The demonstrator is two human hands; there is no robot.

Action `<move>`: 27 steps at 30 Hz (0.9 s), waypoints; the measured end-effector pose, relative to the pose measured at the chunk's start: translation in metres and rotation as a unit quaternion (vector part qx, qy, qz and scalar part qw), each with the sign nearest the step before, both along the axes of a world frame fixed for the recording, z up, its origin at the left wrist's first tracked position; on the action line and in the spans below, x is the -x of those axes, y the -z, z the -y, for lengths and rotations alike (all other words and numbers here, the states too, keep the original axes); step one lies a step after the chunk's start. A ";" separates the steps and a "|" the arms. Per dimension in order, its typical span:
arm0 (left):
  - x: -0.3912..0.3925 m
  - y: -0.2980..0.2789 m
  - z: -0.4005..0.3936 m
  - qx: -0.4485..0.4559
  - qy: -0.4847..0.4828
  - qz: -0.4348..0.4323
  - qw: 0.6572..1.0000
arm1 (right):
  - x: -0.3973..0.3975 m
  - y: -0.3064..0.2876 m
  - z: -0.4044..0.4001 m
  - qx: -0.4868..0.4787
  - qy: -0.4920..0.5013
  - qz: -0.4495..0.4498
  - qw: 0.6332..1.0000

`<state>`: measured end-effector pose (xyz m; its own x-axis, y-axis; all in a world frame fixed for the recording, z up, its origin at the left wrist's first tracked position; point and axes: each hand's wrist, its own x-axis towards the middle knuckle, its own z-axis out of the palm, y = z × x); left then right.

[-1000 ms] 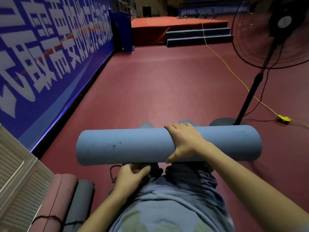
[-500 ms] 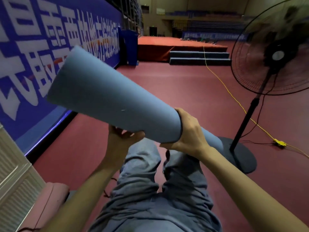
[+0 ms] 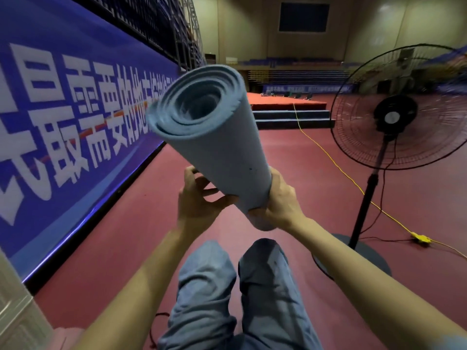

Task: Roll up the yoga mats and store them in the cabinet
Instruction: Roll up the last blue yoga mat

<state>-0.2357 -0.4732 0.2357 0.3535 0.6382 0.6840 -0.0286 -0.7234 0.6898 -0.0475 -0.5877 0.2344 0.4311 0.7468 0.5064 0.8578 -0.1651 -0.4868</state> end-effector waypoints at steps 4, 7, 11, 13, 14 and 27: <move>-0.004 0.002 -0.003 -0.010 0.017 -0.063 0.998 | -0.008 -0.014 -0.003 -0.035 -0.103 -0.025 0.994; -0.007 0.022 -0.010 -0.007 0.041 -0.113 0.993 | -0.005 -0.009 -0.001 -0.078 -0.179 -0.035 0.980; -0.015 0.055 -0.020 0.032 0.070 -0.133 0.988 | -0.012 0.029 -0.011 -0.032 -0.176 -0.090 0.980; -0.020 0.072 -0.026 0.059 0.084 -0.140 0.985 | -0.018 0.054 -0.020 -0.009 -0.166 -0.114 0.979; -0.022 0.079 -0.029 0.075 0.093 -0.144 0.982 | -0.020 0.065 -0.023 -0.002 -0.162 -0.122 0.979; 0.017 0.074 -0.082 0.197 0.264 -0.215 0.919 | -0.065 0.063 -0.036 0.097 -0.322 -0.368 0.867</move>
